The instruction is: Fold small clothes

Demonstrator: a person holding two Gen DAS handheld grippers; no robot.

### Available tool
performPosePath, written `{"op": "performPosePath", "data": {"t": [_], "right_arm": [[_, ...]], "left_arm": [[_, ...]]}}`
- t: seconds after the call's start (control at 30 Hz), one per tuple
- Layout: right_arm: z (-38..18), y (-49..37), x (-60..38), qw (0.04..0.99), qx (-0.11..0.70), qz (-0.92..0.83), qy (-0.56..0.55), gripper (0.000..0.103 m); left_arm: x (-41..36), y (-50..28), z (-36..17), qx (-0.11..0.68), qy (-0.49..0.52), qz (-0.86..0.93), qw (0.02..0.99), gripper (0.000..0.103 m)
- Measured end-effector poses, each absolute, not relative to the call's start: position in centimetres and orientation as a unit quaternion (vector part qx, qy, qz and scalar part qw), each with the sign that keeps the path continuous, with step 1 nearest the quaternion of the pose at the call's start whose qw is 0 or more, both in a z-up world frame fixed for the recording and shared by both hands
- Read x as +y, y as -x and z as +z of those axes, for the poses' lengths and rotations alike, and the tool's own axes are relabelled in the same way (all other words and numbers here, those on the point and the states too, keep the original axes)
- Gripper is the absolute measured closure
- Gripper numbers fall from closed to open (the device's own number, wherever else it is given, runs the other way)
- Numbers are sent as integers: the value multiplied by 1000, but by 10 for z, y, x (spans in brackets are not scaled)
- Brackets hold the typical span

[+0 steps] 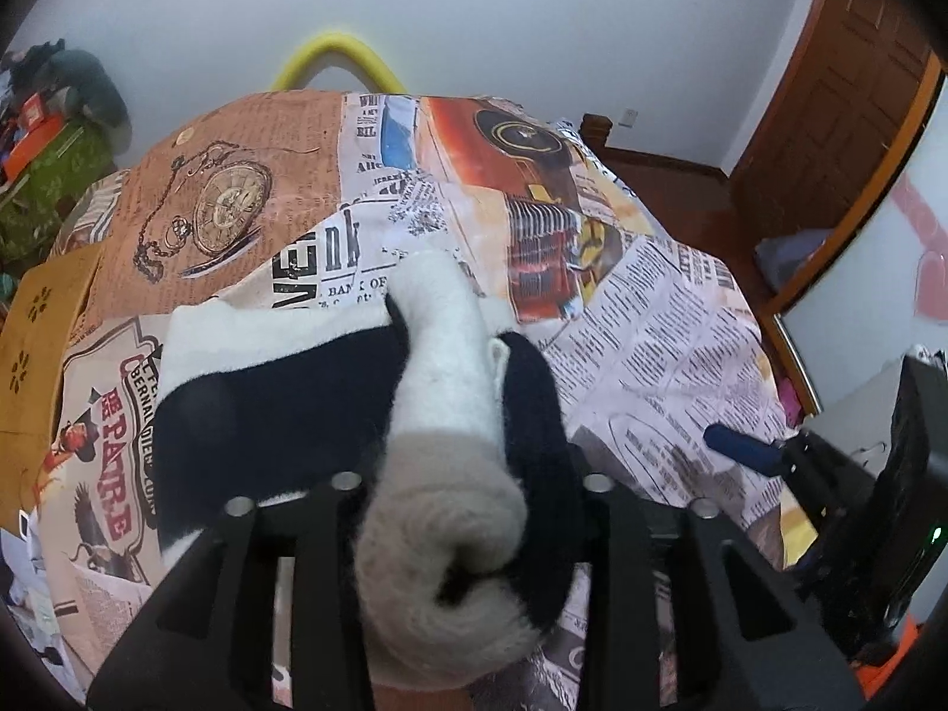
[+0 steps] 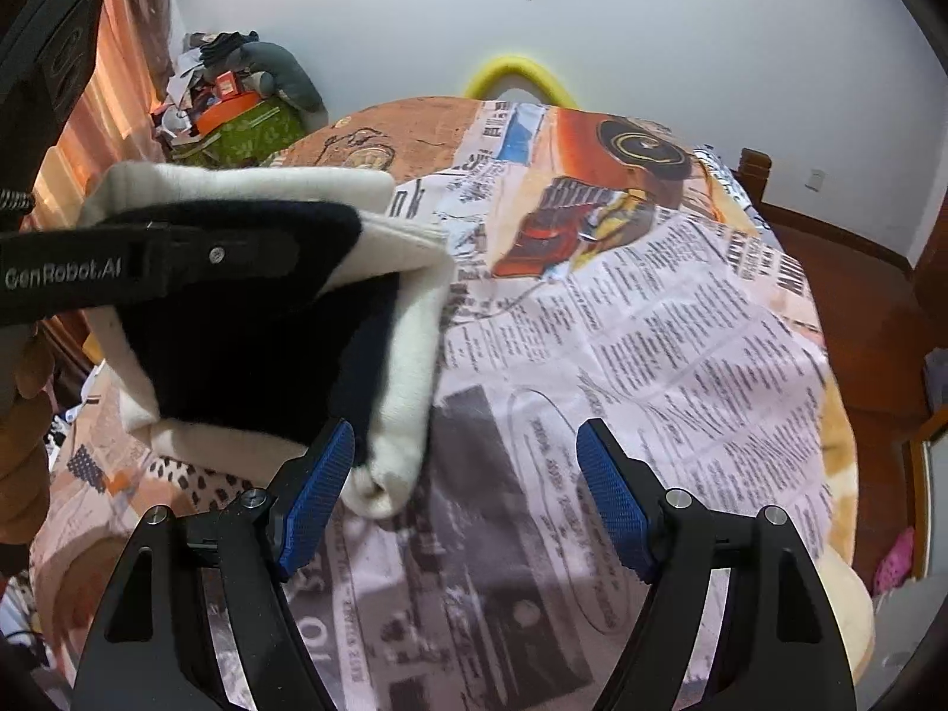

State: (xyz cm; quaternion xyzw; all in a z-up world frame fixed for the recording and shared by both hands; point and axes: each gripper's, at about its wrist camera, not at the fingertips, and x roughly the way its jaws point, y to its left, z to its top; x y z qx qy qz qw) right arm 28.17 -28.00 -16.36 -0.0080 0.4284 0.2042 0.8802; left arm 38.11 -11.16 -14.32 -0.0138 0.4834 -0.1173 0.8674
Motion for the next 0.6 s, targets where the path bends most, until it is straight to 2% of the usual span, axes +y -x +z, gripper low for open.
{"op": "performPosePath", "data": {"t": [0.07, 0.13, 0.3, 0.47, 0.6], "right_arm": [[-159, -279, -286, 883, 425, 200, 6, 28], [-155, -279, -290, 886, 420, 198, 2, 28], [-139, -279, -296, 894, 403, 197, -16, 28], [-118, -282, -285, 898, 381, 216, -35, 28], [-102, -289, -260, 899, 364, 240, -32, 28]], "left_arm": [[-112, -376, -137, 480, 25, -137, 866, 48], [-111, -370, -128, 473, 43, -170, 863, 41], [-98, -356, -96, 431, 20, -161, 888, 36], [-47, -350, -74, 387, 2, -90, 918, 24], [-1, -351, -75, 378, -7, -39, 925, 21]]}}
